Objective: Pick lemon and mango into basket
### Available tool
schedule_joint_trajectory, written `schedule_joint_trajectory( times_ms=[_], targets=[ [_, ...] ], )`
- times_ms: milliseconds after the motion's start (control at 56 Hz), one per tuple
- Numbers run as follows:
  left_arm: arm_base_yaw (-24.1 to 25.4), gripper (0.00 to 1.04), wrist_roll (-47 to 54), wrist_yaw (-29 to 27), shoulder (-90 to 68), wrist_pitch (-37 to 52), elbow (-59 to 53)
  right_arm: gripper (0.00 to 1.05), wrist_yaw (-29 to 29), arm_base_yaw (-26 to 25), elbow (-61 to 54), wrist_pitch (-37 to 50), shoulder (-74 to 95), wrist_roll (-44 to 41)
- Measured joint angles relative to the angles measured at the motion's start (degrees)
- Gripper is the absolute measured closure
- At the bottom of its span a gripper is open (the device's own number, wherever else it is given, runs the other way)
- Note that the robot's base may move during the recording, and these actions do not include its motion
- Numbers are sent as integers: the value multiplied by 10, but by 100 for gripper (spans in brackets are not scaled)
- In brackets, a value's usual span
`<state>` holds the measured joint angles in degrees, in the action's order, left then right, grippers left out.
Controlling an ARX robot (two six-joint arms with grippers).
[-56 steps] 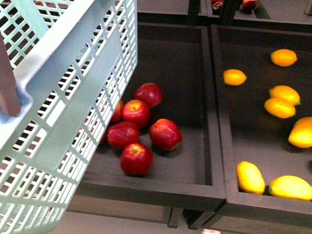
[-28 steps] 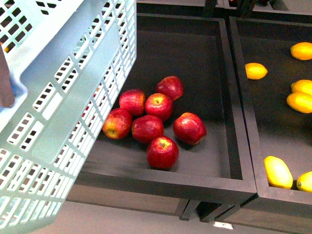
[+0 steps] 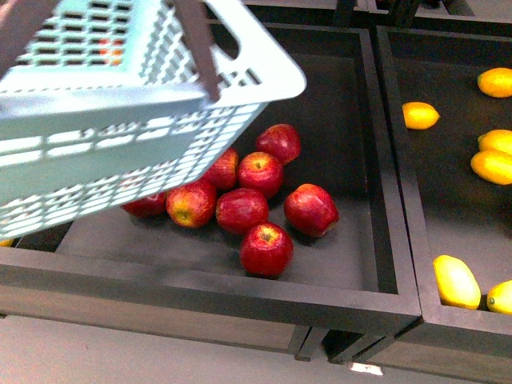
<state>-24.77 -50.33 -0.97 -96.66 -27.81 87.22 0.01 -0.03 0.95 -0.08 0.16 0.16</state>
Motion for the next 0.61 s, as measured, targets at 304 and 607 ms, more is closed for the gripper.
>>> schedule_joint_trajectory(
  times_ms=[304, 607],
  targets=[
    [-93, 78, 10, 89, -128, -26, 155, 9, 0, 0, 0, 0, 0, 0],
    [-147, 78, 16, 139, -166, -12, 195, 9, 0, 0, 0, 0, 0, 0]
  ],
)
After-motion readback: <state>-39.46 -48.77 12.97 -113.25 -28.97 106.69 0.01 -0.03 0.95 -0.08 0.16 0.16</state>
